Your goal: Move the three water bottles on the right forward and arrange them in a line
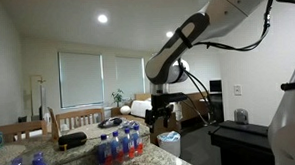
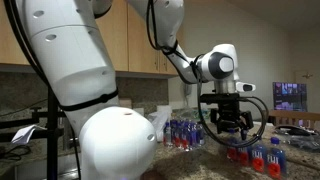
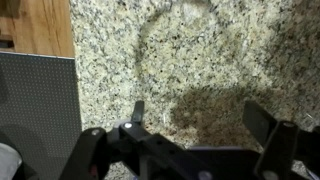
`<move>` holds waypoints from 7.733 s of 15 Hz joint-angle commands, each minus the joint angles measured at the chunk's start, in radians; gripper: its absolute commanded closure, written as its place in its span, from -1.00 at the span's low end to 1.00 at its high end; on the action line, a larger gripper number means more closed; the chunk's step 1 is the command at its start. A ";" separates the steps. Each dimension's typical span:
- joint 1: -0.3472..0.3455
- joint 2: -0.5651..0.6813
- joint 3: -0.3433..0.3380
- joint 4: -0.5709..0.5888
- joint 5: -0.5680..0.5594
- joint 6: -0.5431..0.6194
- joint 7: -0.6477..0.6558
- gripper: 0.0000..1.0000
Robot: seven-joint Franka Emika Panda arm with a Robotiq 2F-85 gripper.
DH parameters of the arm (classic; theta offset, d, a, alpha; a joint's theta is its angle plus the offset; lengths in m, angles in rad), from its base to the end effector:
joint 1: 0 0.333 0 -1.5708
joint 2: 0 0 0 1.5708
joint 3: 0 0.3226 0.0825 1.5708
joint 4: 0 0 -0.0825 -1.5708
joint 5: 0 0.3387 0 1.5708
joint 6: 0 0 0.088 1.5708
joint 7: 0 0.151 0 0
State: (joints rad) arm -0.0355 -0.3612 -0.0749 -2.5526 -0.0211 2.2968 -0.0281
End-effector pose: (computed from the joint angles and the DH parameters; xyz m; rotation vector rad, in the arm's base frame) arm 0.3877 -0.0438 0.3928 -3.1327 0.1029 -0.1648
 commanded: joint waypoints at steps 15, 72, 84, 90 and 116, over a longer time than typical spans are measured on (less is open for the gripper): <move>-0.007 0.000 0.007 0.001 0.003 -0.002 -0.003 -1.00; 0.057 0.808 0.080 0.844 -0.043 0.097 0.005 -1.00; 0.039 0.796 0.074 0.858 -0.035 0.062 0.004 -1.00; 0.030 0.832 0.076 0.892 -0.035 -0.011 -0.017 -0.34; 0.037 0.881 0.084 0.994 -0.045 -0.141 -0.016 0.74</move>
State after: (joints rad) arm 0.0040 0.5374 0.0068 -1.5586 -0.0749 2.1971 -0.0176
